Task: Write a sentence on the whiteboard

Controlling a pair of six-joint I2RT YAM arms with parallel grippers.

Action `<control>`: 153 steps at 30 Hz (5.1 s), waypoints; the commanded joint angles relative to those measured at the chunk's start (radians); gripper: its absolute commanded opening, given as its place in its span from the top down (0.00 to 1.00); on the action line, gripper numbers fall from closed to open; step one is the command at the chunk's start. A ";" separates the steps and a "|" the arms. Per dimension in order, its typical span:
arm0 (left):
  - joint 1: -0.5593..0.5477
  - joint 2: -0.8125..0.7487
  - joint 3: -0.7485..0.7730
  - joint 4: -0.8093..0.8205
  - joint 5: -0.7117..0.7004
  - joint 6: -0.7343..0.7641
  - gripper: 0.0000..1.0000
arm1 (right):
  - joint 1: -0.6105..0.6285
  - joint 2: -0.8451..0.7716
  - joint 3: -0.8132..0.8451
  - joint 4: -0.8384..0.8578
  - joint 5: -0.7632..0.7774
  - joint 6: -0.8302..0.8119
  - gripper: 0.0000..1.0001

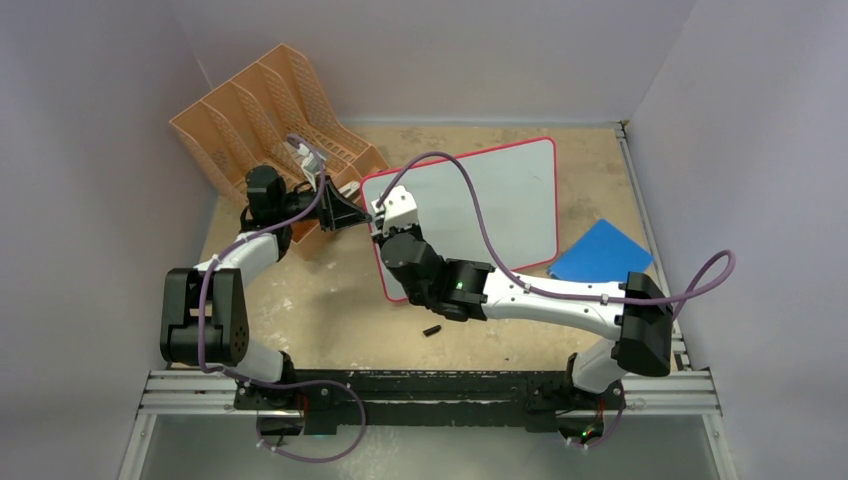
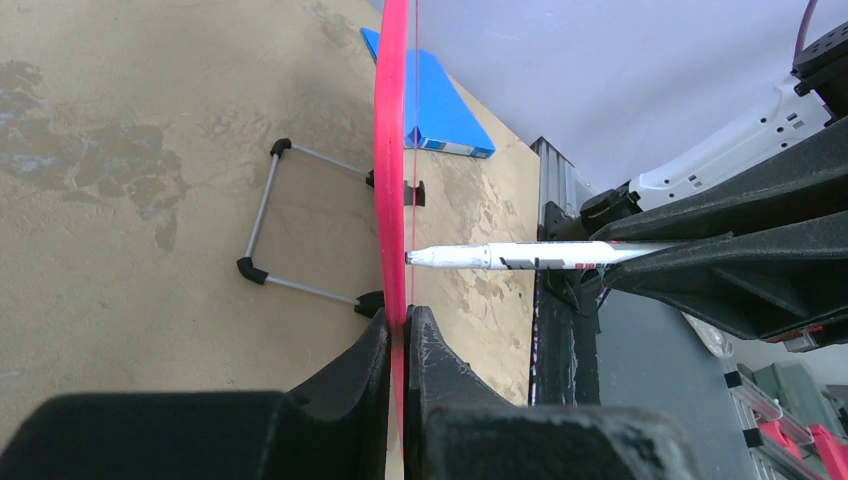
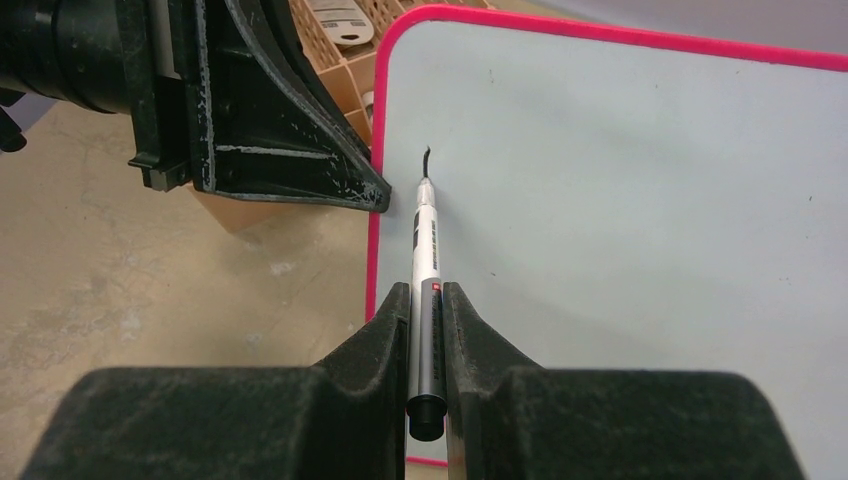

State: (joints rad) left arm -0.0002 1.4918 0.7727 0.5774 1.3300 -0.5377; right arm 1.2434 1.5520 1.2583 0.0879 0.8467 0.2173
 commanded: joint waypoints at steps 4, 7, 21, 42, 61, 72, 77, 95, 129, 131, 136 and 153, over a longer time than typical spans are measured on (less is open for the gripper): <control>-0.001 -0.039 0.013 0.027 0.032 0.022 1.00 | 0.001 0.012 0.052 -0.053 0.021 0.055 1.00; -0.001 -0.040 0.014 0.027 0.032 0.021 1.00 | 0.001 0.014 0.054 -0.067 0.022 0.067 1.00; -0.001 -0.043 0.013 0.029 0.034 0.021 1.00 | 0.001 0.026 0.059 -0.145 -0.010 0.123 1.00; -0.001 -0.045 0.013 0.030 0.033 0.018 1.00 | 0.008 0.006 0.049 -0.191 -0.047 0.168 1.00; -0.003 -0.047 0.010 0.035 0.030 0.016 1.00 | 0.010 -0.089 0.036 0.004 0.044 0.046 1.00; -0.002 -0.047 0.010 0.035 0.030 0.016 1.00 | 0.008 -0.034 0.076 0.009 0.040 0.007 1.00; -0.002 -0.047 0.010 0.035 0.029 0.015 1.00 | 0.008 -0.015 0.088 -0.003 0.044 0.007 1.00; -0.003 -0.048 0.010 0.035 0.032 0.015 1.00 | 0.006 0.002 0.098 0.006 0.064 -0.001 1.00; -0.003 -0.050 0.008 0.041 0.034 0.012 1.00 | -0.002 0.009 0.093 0.003 0.095 0.003 1.00; -0.002 -0.050 0.008 0.041 0.034 0.012 1.00 | -0.003 0.007 0.091 -0.003 0.099 0.006 1.00; -0.003 -0.050 0.008 0.041 0.034 0.012 1.00 | -0.004 0.003 0.087 -0.017 0.104 0.017 1.00; -0.003 -0.050 0.008 0.041 0.034 0.013 1.00 | -0.012 -0.018 0.072 -0.054 0.122 0.045 1.00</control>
State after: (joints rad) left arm -0.0013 1.4788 0.7727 0.5739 1.3270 -0.5385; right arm 1.2434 1.5711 1.3136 0.0433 0.9150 0.2424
